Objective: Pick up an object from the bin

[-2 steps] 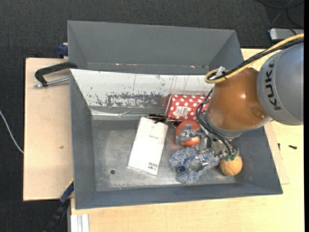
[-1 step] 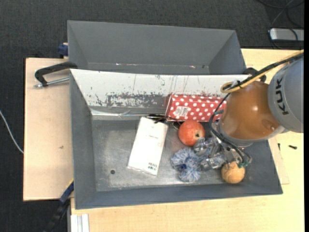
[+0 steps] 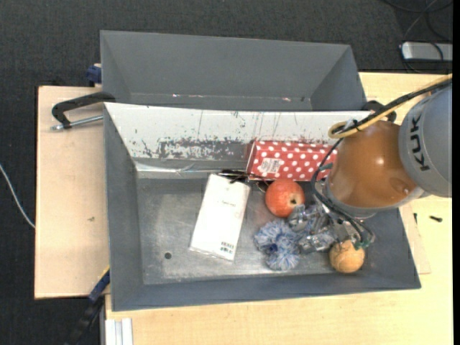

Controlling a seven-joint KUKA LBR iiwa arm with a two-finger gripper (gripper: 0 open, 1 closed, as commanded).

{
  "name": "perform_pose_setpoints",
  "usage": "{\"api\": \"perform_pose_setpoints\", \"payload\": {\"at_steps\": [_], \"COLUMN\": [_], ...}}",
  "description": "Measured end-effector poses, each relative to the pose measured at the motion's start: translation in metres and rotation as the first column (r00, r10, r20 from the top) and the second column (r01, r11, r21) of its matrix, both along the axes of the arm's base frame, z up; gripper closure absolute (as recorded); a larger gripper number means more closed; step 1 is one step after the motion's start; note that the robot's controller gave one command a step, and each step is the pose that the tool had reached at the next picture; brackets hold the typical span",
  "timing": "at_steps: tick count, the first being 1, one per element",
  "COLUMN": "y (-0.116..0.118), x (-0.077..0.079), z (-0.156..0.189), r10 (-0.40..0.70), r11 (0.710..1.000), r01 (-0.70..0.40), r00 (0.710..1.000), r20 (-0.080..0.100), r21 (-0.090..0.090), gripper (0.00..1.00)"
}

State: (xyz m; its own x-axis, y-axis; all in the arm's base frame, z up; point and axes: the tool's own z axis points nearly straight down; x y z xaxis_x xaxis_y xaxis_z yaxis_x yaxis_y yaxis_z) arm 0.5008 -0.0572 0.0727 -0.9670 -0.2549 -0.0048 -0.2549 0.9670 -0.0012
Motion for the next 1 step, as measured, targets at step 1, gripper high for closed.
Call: {"api": "perform_pose_setpoints", "payload": {"at_steps": [1], "y": [-0.0053], "x": [-0.0015], "z": [0.1975], "r10": [-0.066], "r11": [0.998], "r01": [0.066], "r00": [0.998], "r20": [-0.003], "r21": [0.001], "gripper": [1.0]}}
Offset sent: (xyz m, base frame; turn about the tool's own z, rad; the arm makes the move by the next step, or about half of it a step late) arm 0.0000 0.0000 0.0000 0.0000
